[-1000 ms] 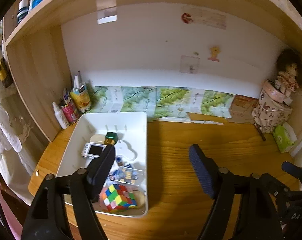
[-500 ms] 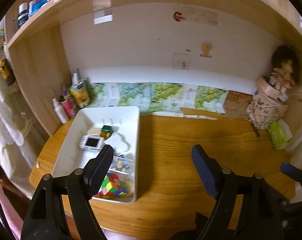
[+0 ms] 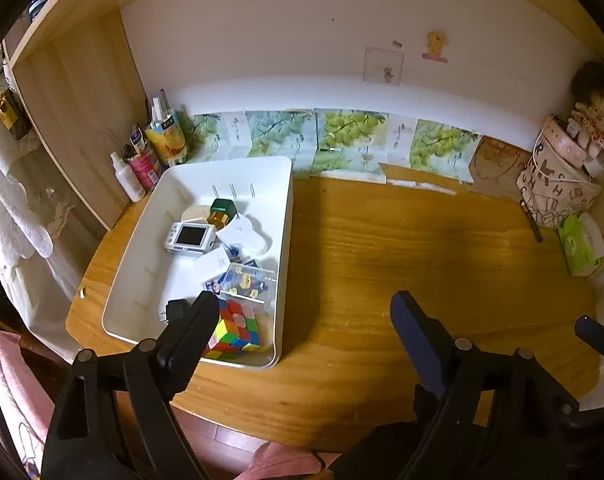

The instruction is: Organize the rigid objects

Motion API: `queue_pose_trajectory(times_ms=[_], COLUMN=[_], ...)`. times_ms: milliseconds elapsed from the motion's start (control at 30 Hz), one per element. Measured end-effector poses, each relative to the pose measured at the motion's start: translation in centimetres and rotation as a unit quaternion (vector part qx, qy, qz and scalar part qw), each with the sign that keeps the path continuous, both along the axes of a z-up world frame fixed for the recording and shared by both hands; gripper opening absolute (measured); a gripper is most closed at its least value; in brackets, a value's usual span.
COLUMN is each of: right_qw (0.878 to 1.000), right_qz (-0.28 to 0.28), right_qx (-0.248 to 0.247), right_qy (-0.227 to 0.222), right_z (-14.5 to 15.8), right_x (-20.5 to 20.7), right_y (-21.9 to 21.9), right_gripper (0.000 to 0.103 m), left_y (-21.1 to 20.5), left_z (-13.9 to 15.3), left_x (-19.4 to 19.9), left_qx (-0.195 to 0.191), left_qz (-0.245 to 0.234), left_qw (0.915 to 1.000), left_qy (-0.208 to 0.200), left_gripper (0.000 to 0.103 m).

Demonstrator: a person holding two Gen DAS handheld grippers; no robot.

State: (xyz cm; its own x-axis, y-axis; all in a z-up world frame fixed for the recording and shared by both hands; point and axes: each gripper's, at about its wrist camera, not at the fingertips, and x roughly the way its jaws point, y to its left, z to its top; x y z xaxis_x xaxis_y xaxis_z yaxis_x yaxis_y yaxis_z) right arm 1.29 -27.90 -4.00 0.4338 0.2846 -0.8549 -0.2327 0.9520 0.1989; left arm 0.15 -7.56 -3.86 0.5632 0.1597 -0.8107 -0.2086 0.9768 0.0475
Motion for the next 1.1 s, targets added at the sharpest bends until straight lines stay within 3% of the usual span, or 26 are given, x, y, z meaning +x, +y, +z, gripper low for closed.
queue_pose_trajectory(times_ms=[100, 233, 633, 1100], right_qw=[1.000, 0.999, 0.998, 0.997], right_qz=[-0.002, -0.005, -0.019, 0.019], right_qx=[-0.014, -0.012, -0.026, -0.036], right_qy=[0.014, 0.034, 0.060, 0.064], right_z=[-0.5, -1.3, -2.3, -2.5], right_x=[0.0, -0.2, 0.0, 0.9], right_y=[0.2, 0.2, 0.7, 3.1], right_gripper=[0.103, 0.103, 0.103, 0.103], left_y=[-0.2, -0.3, -0.3, 1.8], left_z=[-0.1, -0.3, -1.2, -1.1], left_x=[-0.1, -0.1, 0.3, -0.2], left_qx=[-0.002, -0.004, -0.006, -0.011], left_qz=[-0.007, -0.017, -0.040, -0.011], left_qw=[1.0000, 0.9998, 0.9988, 0.9997], left_qy=[0.003, 0.008, 0.028, 0.019], left_gripper=[0.099, 0.101, 0.101, 0.101])
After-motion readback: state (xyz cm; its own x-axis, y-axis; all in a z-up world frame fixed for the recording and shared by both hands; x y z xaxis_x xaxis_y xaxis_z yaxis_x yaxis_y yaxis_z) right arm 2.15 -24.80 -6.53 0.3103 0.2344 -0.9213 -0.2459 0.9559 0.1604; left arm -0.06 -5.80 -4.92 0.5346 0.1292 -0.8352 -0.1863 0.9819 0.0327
